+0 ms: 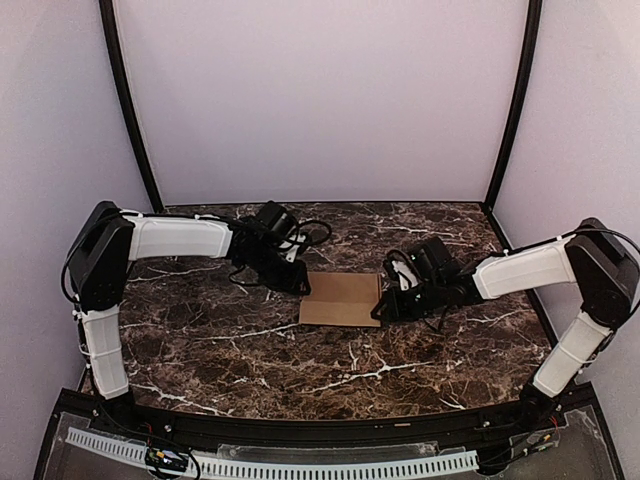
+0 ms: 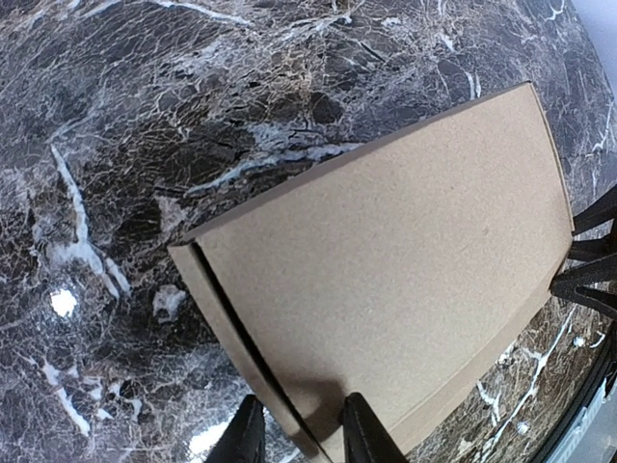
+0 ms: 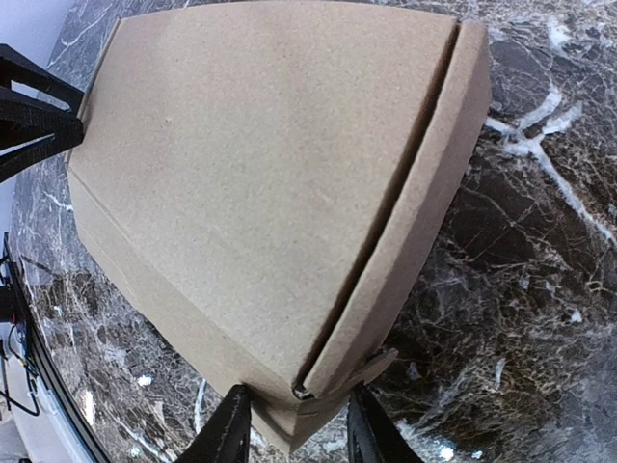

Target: Fold the paper box

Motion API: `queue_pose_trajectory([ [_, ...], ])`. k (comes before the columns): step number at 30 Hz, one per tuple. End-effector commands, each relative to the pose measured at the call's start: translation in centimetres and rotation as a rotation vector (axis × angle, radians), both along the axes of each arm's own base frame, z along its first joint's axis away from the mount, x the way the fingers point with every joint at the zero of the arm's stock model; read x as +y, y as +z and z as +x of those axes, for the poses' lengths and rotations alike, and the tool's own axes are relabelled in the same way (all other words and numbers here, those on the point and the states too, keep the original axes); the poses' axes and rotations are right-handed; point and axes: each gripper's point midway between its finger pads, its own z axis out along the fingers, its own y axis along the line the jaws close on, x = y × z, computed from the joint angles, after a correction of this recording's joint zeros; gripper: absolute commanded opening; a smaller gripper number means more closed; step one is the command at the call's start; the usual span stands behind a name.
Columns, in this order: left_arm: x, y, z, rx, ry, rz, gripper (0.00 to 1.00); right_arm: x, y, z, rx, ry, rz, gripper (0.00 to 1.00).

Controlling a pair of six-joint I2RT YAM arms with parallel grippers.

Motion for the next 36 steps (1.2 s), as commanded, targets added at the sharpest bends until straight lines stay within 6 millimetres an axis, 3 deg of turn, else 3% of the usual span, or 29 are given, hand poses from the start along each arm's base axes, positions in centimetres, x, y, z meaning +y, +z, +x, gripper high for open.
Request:
queue_pose_trajectory([
  [1,-0.3,-0.7,-0.8,0.027,-0.010,0.006,0.28,0.8,-0.1,-0.2,0.007,0.026,0.017,0.31],
  [20,-0.8,-0.6,-1.0,0.028,-0.019,-0.007,0.27,2.1,0.9,-1.3,0.044,0.097,0.093,0.27],
  [24,-0.9,-0.5,-1.2,0.029,-0.024,-0.010,0.26,1.6,1.1,-1.1,0.032,0.079,0.065,0.27],
  [27,-0.7,0.0,-1.2,0.018,-0.024,-0.007,0.27,0.8,1.6,-0.6,-0.001,0.063,0.012,0.32],
  [32,0.3,1.7,-0.8,-0.036,-0.012,0.026,0.38,-0.8,3.3,0.4,-0.087,0.032,-0.076,0.45],
  [36,0.8,2.6,-0.7,-0.063,-0.013,0.052,0.42,-1.5,4.9,1.2,-0.148,0.024,-0.117,0.50],
])
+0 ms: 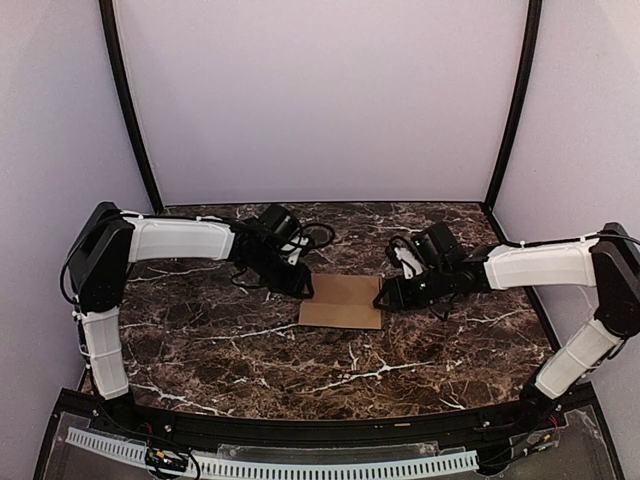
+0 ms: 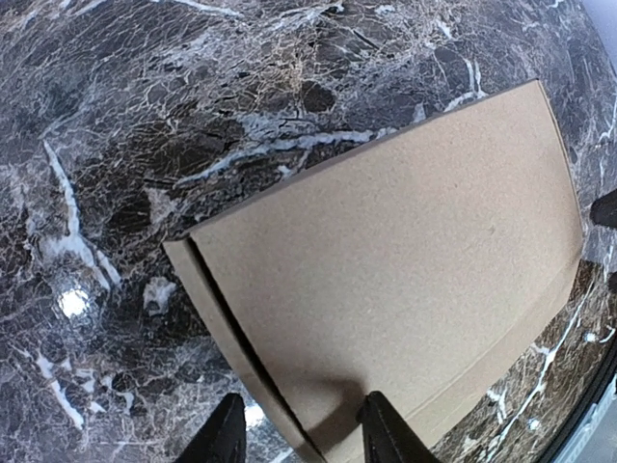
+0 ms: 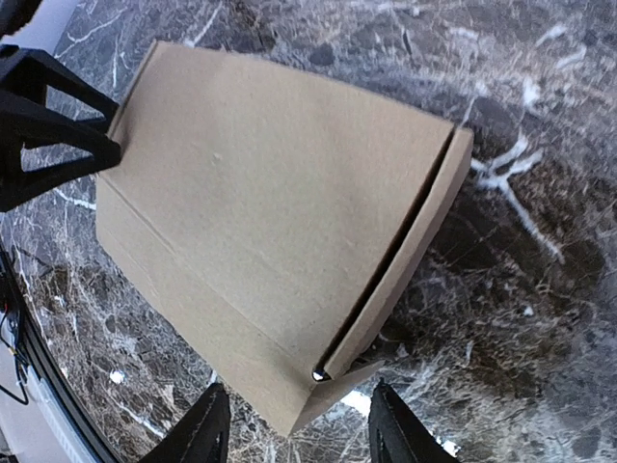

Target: Fold the paper box

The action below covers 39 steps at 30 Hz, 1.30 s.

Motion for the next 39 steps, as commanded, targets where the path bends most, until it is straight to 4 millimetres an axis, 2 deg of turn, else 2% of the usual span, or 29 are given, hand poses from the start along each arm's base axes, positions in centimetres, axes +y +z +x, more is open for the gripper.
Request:
queue_pose_trajectory([
  [1,1.1,2.9,-0.2,-0.053,-0.009,0.029,0.43,-0.9,2.4,1.4,-0.108,-0.008,-0.067,0.51],
  [7,1.8,5.3,0.7,-0.130,-0.006,0.063,0.53,-1.3,4.0,1.7,-0.159,-0.012,-0.064,0.53],
  [9,1.8,5.9,1.2,-0.156,-0.009,0.078,0.57,-1.3,3.8,1.3,-0.154,-0.012,-0.048,0.54],
  [13,0.5,6.8,2.1,-0.188,-0.059,0.060,0.65,-1.1,3.0,0.5,-0.161,-0.017,0.025,0.54],
  [16,-0.7,7.7,3.1,-0.227,-0.097,0.032,0.67,-1.2,2.4,-0.8,-0.157,-0.027,0.088,0.52],
  [18,-1.4,7.8,3.5,-0.240,-0.116,0.028,0.64,-1.2,2.7,-1.4,-0.181,-0.034,0.133,0.47],
  [23,-2.5,6.6,4.5,-0.250,-0.167,0.047,0.55,-0.6,3.3,-4.2,-0.219,-0.027,0.222,0.42],
  [26,-3.0,6.5,5.2,-0.283,-0.210,0.060,0.54,-0.4,2.8,-5.8,-0.206,-0.054,0.285,0.38],
  [29,-3.6,5.5,5.4,-0.294,-0.278,0.077,0.52,-0.1,2.0,-6.9,-0.192,-0.089,0.330,0.36],
  [32,-4.0,4.7,5.6,-0.316,-0.341,0.096,0.52,1.1,1.5,-7.5,-0.182,-0.088,0.332,0.34],
  [39,-5.0,4.4,6.0,-0.366,-0.438,0.095,0.54,4.4,0.2,-7.8,-0.136,-0.050,0.336,0.32],
])
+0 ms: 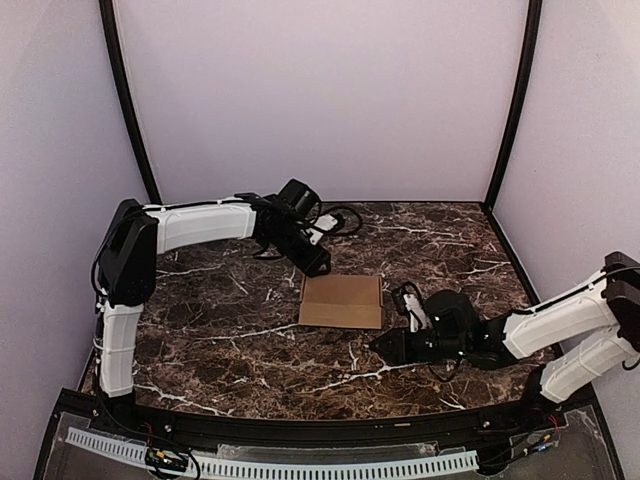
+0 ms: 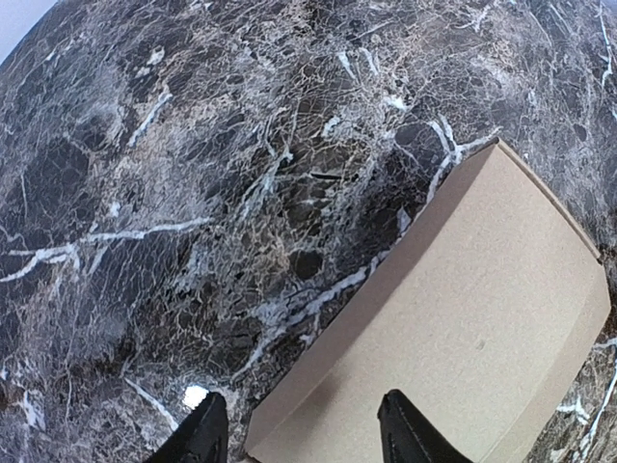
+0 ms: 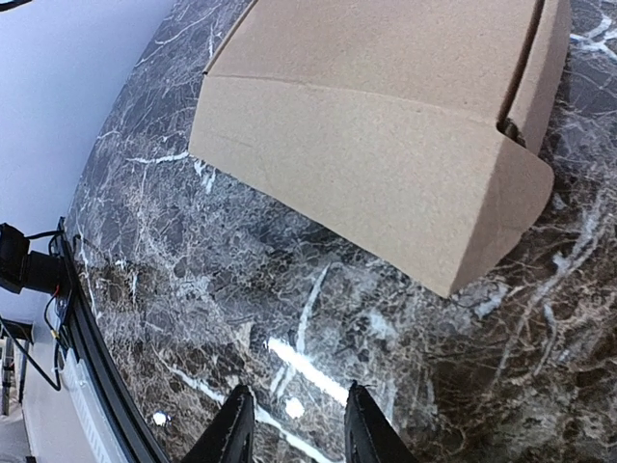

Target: Fold the paper box

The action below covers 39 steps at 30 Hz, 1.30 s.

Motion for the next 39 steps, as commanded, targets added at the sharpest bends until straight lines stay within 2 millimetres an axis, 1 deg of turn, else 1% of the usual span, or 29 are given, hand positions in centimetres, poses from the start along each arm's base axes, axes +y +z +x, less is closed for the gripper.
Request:
queue_pose_trajectory([
  [1,-1.3,1.1,0.2,-0.058,-0.114,-0.008,0.55,2.9,1.5,1.0,-0.014,-0.013,0.090,0.30],
  [2,-1.5,1.2,0.2,-0.063,-0.129,-0.010,0.55,3.3,0.8,1.1,0.002,-0.015,0.077,0.29],
  [3,-1.7,0.7,0.0,-0.050,-0.144,-0.011,0.56,3.7,0.6,1.1,0.006,-0.016,0.081,0.27],
  [4,-1.8,0.7,0.1,-0.054,-0.157,-0.011,0.56,4.0,0.4,1.2,0.009,-0.018,0.086,0.26],
  [5,-1.9,0.0,-0.1,-0.038,-0.168,-0.005,0.56,4.3,0.2,1.3,0.017,-0.024,0.084,0.25],
  [6,-2.1,0.0,0.0,-0.041,-0.180,-0.005,0.56,4.5,-0.1,1.5,0.025,-0.032,0.079,0.23],
  [10,-2.4,-1.6,-0.4,-0.006,-0.217,0.007,0.56,5.0,-1.0,2.0,0.049,-0.052,0.067,0.18],
  [11,-2.5,-1.6,-0.4,-0.004,-0.221,0.006,0.56,5.1,-1.1,2.1,0.050,-0.057,0.064,0.18],
  [16,-2.8,-3.1,-0.6,0.023,-0.244,0.014,0.56,4.9,-2.0,2.3,0.067,-0.079,0.041,0.16],
  [21,-2.9,-3.9,-0.9,0.049,-0.262,0.019,0.56,4.7,-2.8,2.4,0.086,-0.103,0.025,0.16],
  [22,-2.9,-4.3,-1.0,0.060,-0.266,0.024,0.55,4.6,-3.0,2.5,0.091,-0.110,0.018,0.15],
  [28,-2.1,-5.9,-1.5,0.101,-0.256,0.069,0.52,4.0,-3.4,3.4,0.089,-0.176,-0.018,0.14],
  [30,-1.9,-6.4,-1.7,0.116,-0.251,0.077,0.50,3.6,-3.6,3.7,0.087,-0.208,-0.030,0.13],
  [32,-1.7,-6.9,-2.0,0.134,-0.246,0.081,0.47,3.1,-3.6,4.0,0.083,-0.237,-0.032,0.11],
  [35,-1.3,-7.8,-2.4,0.165,-0.237,0.098,0.42,2.6,-3.2,4.5,0.073,-0.278,-0.034,0.09],
  [39,-0.8,-9.0,-3.6,0.226,-0.240,0.115,0.29,2.1,-2.7,4.8,0.056,-0.302,-0.029,0.09],
])
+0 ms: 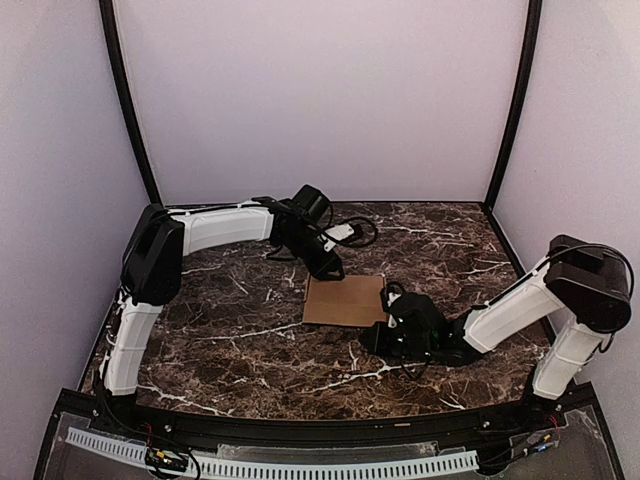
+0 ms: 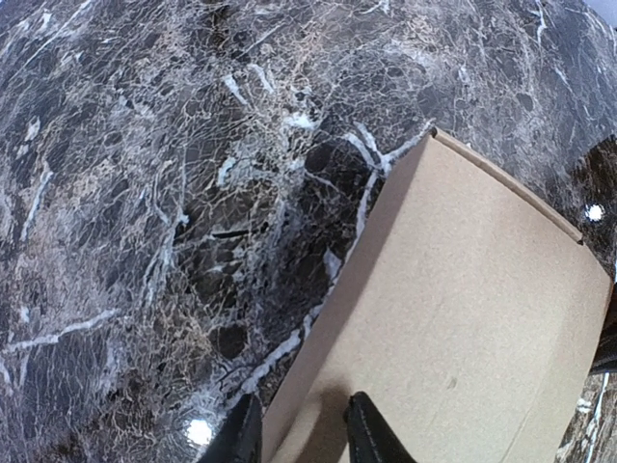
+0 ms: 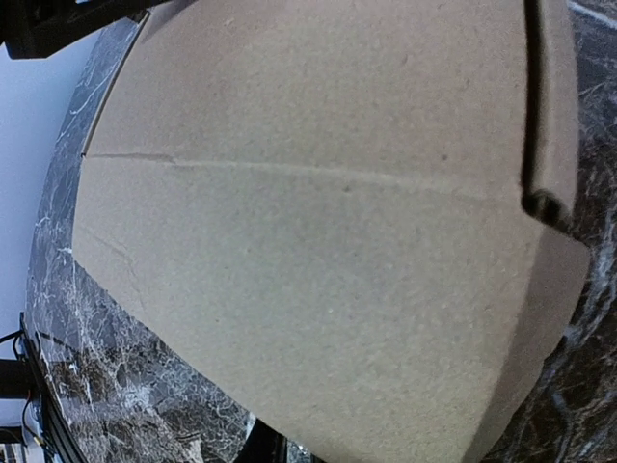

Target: Fold the paper box

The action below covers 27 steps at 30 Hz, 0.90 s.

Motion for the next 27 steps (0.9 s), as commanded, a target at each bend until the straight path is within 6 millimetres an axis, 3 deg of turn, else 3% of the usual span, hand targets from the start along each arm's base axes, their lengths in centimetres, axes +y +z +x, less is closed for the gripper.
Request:
queue_pose_trajectory([
  [1,3.2,-6.6,-3.7,0.189,-0.003,0.180,0.25,-0.5,1.3,0.8,-0.038,-0.057,0.012,0.09],
  [5,3.6,-7.3,-4.9,0.243,-0.006,0.187,0.16,-0.9,1.5,0.6,-0.040,-0.062,0.019,0.09],
  [12,4.4,-8.2,-6.6,0.337,0.028,0.205,0.10,-2.2,1.2,-0.2,-0.025,-0.079,0.029,0.08],
  [23,7.1,-10.4,-9.8,0.488,0.227,0.243,0.08,-4.9,0.5,-1.5,-0.005,-0.119,0.031,0.08],
  [27,8.1,-10.6,-11.0,0.545,0.353,0.226,0.11,-5.7,0.7,-1.9,-0.010,-0.114,0.027,0.08],
])
